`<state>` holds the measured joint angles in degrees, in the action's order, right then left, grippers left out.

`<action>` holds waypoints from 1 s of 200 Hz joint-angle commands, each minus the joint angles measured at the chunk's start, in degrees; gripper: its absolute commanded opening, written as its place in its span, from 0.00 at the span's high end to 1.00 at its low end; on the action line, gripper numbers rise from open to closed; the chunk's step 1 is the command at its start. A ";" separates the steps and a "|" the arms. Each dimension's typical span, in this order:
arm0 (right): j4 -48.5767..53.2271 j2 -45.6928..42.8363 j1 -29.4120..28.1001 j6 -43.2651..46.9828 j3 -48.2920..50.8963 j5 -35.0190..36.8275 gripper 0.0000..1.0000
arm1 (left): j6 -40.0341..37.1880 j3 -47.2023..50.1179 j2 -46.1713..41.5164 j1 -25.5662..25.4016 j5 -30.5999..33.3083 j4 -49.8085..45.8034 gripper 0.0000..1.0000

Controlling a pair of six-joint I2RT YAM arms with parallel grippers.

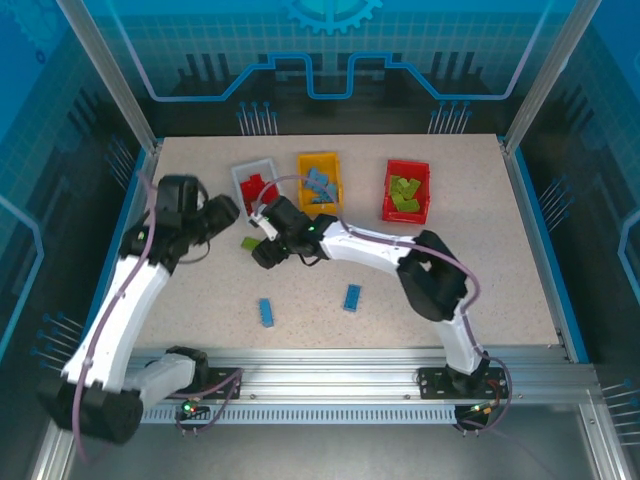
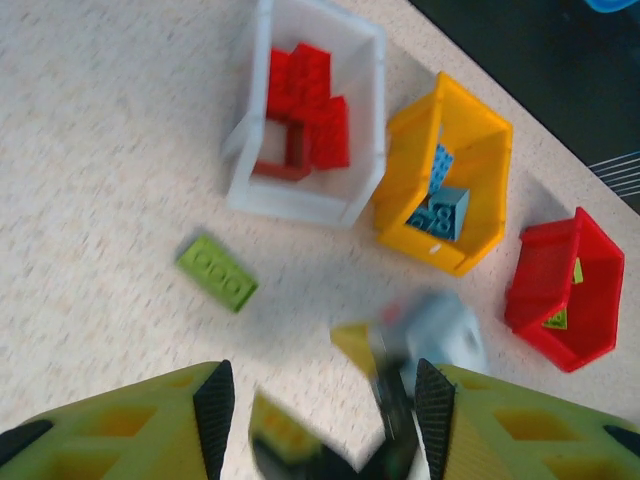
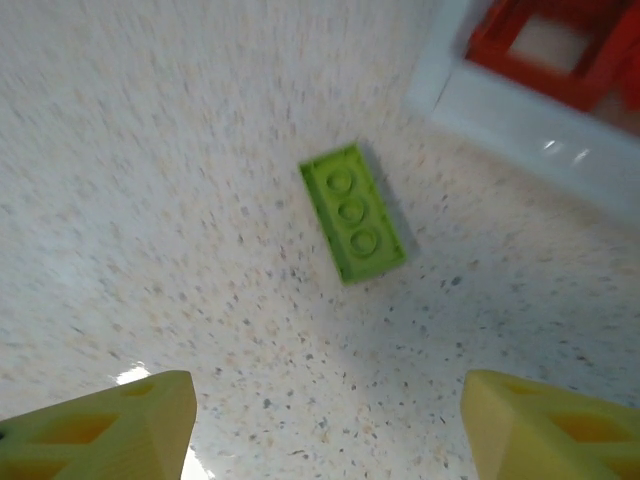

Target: Sort the legos into containers by color

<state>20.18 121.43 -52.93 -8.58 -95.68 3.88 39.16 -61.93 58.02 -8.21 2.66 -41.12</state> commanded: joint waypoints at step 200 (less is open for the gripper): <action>25.56 34.51 1.19 9.28 -44.25 -0.95 0.44 | 4.92 11.22 -21.41 -0.24 -2.61 -10.47 0.46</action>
<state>41.43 151.35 -50.35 1.02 -136.68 1.15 43.62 -50.83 37.06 -8.21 1.58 -50.37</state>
